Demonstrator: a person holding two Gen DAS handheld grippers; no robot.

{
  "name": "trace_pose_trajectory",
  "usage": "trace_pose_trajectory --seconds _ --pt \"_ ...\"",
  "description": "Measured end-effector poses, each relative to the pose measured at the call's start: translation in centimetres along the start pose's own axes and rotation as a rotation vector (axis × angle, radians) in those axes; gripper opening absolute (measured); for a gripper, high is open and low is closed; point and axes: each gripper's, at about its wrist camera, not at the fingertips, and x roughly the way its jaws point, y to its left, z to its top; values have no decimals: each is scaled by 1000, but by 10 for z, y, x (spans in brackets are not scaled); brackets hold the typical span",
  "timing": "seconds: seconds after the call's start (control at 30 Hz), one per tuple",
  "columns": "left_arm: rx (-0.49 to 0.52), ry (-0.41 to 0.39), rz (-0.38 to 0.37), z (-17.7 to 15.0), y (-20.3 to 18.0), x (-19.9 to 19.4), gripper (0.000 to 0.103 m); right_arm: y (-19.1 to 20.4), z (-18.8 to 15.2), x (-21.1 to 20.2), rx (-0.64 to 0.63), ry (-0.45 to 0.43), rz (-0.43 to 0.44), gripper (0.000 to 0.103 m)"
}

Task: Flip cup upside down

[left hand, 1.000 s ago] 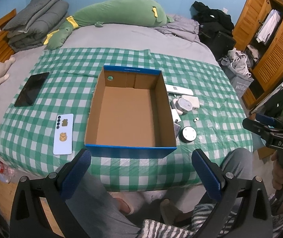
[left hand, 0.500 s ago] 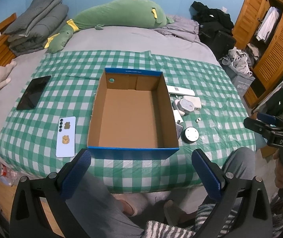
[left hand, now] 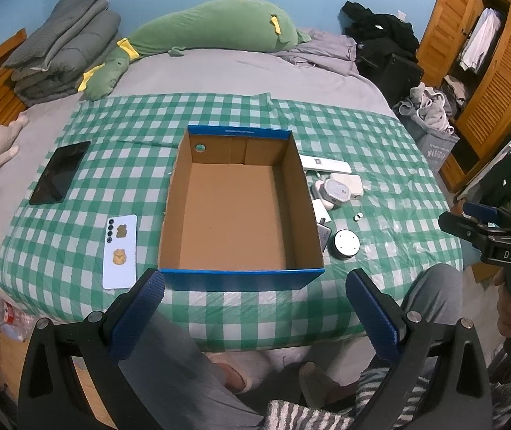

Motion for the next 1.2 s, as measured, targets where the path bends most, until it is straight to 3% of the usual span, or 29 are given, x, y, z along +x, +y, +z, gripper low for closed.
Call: trace_pose_trajectory --seconds 0.5,0.93,1.2 --pt "11 47 8 9 9 14 102 3 3 8 -7 8 -1 101" --pt "-53 140 27 35 51 66 102 -5 25 47 -74 100 28 101" --pt "-105 241 41 49 80 108 98 -16 39 75 -101 176 49 101"
